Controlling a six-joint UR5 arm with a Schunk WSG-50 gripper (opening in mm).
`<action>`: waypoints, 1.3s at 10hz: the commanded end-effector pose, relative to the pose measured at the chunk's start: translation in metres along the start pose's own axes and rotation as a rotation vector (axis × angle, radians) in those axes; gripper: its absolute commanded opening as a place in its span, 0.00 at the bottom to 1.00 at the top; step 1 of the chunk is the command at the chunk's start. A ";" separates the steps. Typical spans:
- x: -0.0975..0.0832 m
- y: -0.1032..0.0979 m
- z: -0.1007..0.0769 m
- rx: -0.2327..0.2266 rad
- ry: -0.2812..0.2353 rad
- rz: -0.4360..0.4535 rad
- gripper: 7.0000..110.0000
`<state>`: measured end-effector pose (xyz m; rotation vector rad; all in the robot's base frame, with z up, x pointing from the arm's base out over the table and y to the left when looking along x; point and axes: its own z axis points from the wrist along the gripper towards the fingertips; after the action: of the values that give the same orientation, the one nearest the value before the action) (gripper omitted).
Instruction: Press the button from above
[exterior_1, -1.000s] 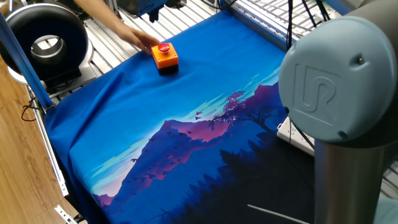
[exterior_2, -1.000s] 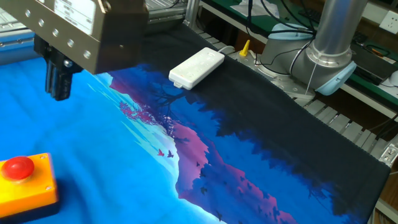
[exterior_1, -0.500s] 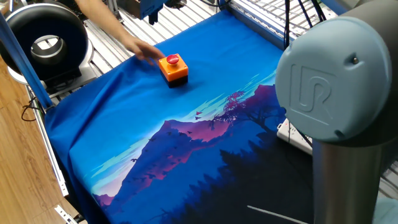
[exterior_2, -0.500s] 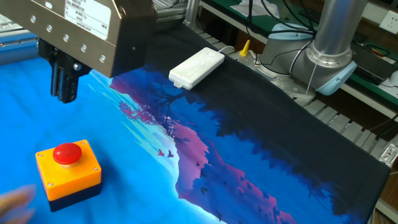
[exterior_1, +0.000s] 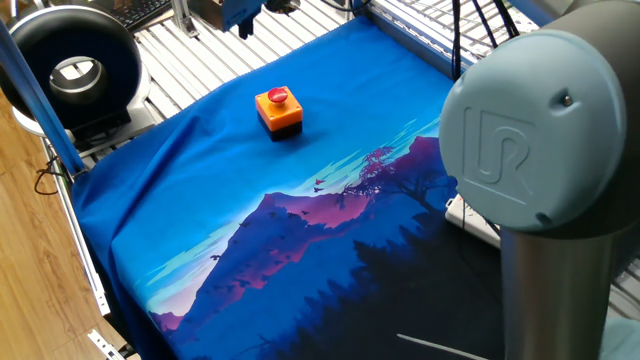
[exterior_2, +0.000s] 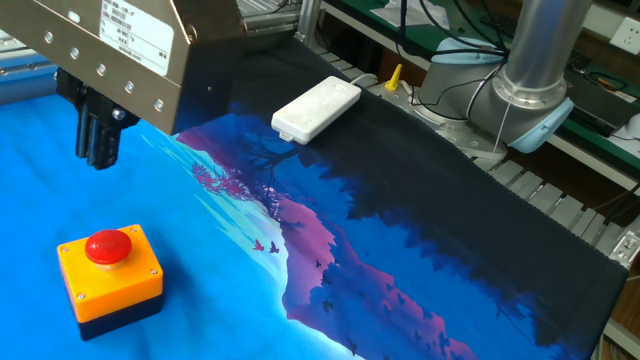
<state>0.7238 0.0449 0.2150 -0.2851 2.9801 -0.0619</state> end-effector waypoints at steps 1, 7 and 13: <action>0.002 -0.025 -0.017 0.102 0.001 0.018 0.00; 0.024 0.019 -0.008 -0.112 0.080 0.209 0.00; 0.039 0.017 0.019 -0.235 0.027 0.245 0.00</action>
<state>0.6859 0.0551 0.2033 0.0595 3.0623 0.2360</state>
